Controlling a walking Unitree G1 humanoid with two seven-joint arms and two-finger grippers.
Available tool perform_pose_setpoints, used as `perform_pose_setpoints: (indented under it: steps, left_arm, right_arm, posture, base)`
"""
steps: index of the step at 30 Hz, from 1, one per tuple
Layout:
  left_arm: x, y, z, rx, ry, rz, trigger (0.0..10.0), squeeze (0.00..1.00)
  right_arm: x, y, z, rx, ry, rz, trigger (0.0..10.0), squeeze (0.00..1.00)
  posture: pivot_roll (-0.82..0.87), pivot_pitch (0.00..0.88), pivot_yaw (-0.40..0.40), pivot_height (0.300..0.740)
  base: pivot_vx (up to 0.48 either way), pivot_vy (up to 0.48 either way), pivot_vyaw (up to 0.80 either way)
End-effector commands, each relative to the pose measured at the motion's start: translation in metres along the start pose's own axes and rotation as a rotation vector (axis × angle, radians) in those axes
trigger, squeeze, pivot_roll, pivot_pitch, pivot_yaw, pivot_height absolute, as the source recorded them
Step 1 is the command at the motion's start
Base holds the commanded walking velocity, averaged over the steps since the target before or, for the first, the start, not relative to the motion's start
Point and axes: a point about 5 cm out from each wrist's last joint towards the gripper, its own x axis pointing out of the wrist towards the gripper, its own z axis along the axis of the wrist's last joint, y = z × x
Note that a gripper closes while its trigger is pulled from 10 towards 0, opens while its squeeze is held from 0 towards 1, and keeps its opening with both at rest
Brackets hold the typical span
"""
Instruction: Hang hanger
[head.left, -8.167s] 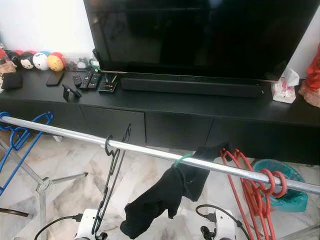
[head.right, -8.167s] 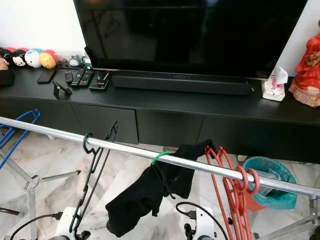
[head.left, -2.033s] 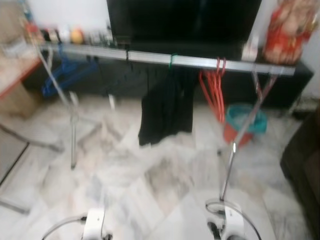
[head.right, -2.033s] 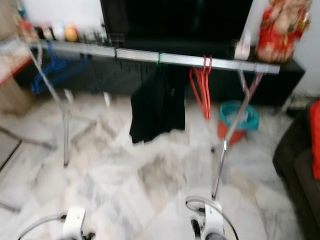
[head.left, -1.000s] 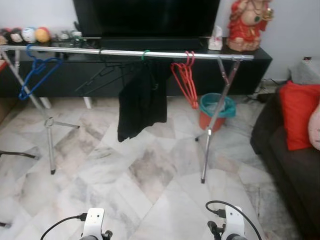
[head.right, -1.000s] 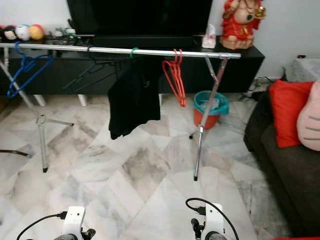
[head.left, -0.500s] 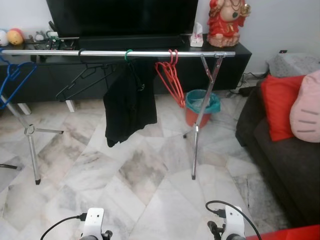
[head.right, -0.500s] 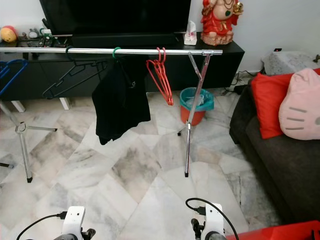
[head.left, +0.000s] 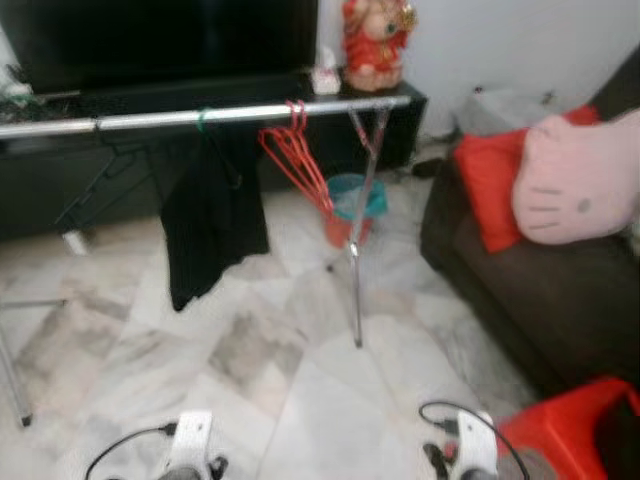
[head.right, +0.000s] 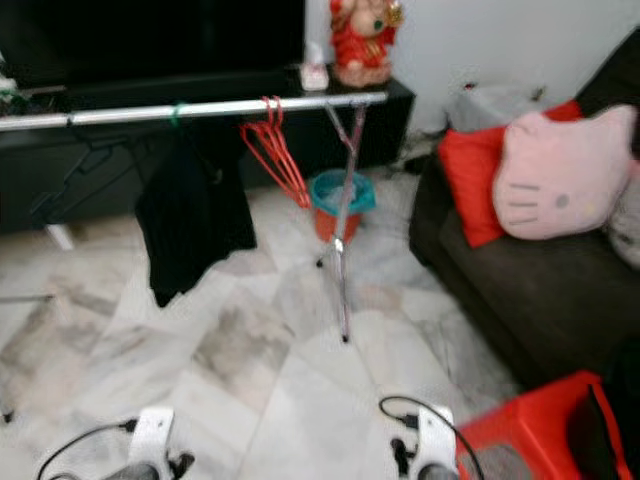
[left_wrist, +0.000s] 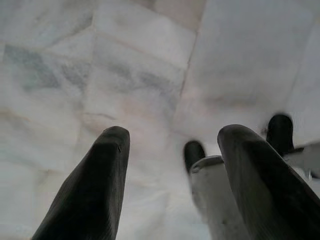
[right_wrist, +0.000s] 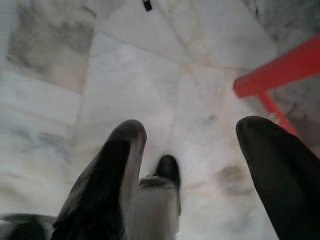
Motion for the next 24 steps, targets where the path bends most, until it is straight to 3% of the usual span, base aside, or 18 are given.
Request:
perform_pose_setpoints:
  steps: [1,24]
  left_arm:
    - [0.0013,-0.0083,0.0098,-0.003,-0.027,-0.019,10.0,0.00]
    - [0.0013,-0.0077,0.0109,0.003,-0.038,-0.019,10.0,0.00]
  right_arm:
    - [-0.0015,-0.0115,0.0009,0.004,-0.002,-0.033,10.0,0.00]
    - [-0.0014,-0.0111,0.0009,0.007,-0.005,-0.036,10.0,0.00]
  posture:
    - [-0.06,0.000,-0.030,0.740]
    - [-0.05,0.000,-0.029,0.740]
  base:
    - [0.000,0.000,-0.71]
    - [0.000,0.000,-0.71]
